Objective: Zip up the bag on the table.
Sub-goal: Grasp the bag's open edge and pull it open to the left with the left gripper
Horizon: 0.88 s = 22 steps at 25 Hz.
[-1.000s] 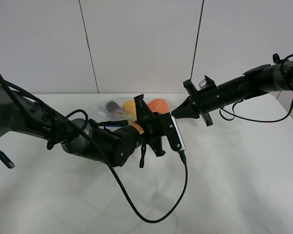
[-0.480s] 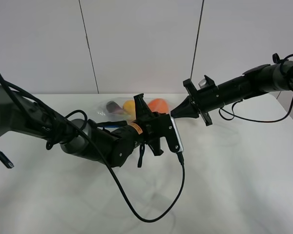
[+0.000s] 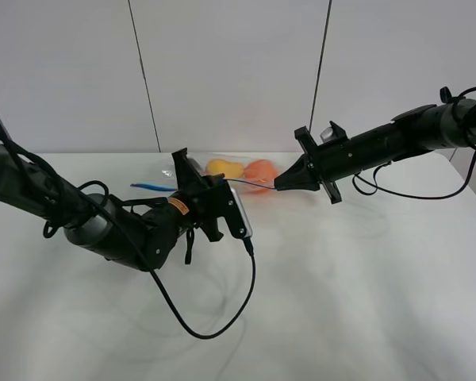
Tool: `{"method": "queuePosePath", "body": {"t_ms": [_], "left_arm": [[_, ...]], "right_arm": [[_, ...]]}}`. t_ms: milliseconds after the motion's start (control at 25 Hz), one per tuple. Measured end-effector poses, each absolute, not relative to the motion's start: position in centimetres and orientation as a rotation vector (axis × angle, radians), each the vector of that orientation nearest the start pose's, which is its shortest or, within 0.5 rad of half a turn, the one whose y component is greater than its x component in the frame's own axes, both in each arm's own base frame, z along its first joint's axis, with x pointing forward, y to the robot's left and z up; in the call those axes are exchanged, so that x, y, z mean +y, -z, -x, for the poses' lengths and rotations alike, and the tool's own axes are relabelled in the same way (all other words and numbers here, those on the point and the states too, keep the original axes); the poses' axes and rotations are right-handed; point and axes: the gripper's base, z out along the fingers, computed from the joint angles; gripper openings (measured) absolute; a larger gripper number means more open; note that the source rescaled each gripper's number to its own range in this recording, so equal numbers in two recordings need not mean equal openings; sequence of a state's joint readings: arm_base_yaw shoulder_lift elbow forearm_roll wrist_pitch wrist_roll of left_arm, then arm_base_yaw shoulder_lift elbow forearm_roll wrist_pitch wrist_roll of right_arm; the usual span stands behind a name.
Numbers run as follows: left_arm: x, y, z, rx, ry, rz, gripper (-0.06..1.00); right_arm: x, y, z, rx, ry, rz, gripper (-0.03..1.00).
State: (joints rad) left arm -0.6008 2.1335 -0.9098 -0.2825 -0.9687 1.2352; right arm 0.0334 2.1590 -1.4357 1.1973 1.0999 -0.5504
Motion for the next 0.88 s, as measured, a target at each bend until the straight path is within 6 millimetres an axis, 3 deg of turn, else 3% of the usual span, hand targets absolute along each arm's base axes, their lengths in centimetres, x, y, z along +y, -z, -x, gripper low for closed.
{"method": "queuePosePath", "body": {"t_ms": [880], "left_arm": [[-9.6,-10.4,-37.7,1.454,-0.769,-1.042,0.0]], "right_arm": [[8.9,-15.6,-41.5,2.665,-1.443,-0.124,0.0]]}}
